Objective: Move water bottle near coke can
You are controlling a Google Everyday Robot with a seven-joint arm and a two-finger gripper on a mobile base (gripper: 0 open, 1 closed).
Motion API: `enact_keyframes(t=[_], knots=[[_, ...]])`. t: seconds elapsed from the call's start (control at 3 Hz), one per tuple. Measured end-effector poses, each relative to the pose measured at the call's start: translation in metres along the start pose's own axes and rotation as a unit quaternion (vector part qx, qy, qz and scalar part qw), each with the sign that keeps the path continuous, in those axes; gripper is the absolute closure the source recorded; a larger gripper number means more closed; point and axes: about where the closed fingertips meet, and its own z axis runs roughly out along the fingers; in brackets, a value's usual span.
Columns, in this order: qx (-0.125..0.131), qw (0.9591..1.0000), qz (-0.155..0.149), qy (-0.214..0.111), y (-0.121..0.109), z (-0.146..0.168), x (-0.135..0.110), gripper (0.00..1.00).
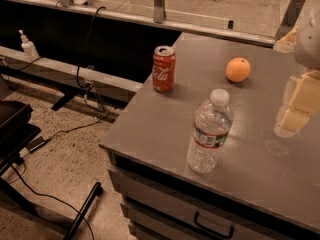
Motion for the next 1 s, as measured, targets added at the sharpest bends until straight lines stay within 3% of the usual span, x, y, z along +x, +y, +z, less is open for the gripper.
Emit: enact_keyframes(t=[0.33,0.67,1.0], knots=[[0.000,1.0000,0.000,0.000,0.000,0.000,0.000,0.00],[-0.004,0.9995,-0.004,-0.030,0.002,0.002,-0.008,0.00],[-0.028,0.9950,-0.007,-0.095,0.008,0.010,-0.023,0.00]])
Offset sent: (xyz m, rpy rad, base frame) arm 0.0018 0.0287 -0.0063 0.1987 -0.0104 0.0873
